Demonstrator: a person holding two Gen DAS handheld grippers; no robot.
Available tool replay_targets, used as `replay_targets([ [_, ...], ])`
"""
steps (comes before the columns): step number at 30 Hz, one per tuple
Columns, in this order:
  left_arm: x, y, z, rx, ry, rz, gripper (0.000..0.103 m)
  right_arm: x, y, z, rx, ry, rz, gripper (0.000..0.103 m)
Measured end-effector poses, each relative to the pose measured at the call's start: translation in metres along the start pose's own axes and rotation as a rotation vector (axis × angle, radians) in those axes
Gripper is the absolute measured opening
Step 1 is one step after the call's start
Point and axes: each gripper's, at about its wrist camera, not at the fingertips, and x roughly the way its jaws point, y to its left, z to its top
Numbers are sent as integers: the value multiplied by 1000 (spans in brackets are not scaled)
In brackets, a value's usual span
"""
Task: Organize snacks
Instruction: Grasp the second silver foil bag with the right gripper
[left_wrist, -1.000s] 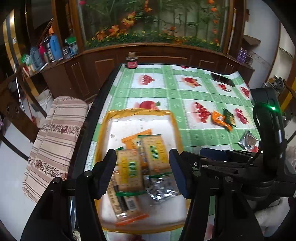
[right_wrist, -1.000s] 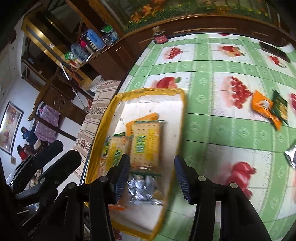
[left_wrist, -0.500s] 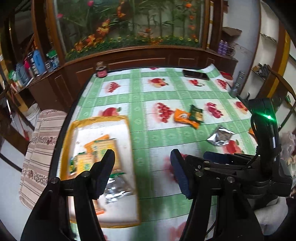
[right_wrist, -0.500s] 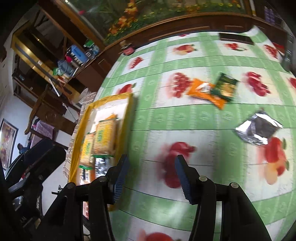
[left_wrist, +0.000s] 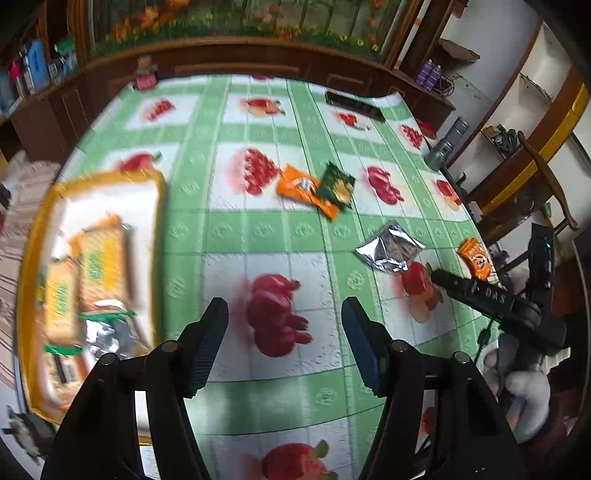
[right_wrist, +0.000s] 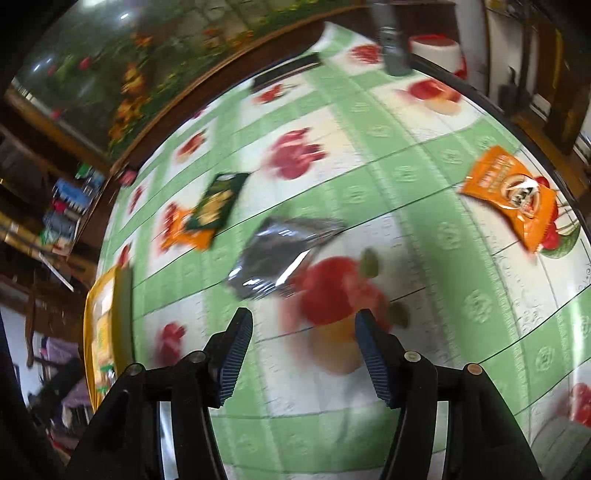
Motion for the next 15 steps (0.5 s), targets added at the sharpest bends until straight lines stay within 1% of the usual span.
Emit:
replay_targets([
  [3, 8, -1, -2, -15, 23, -47, 63, 10, -9, 8, 33, 12, 14, 65],
  [6, 9, 2, -2, -12, 24, -56, 63, 18, -15, 17, 85, 15, 30, 65],
  [9, 11, 8, -3, -29, 24, -62, 63, 26, -13, 26, 96, 16, 33, 66],
  [12, 10, 18, 0, -48, 24, -77, 63, 45, -4, 34, 136, 46, 57, 67],
  [14, 10, 23, 7, -52, 20, -84, 63, 58, 4, 39, 137, 54, 42, 69],
  [15, 12, 24, 12, -49, 17, -88, 63, 60, 13, 43, 114, 34, 12, 72],
])
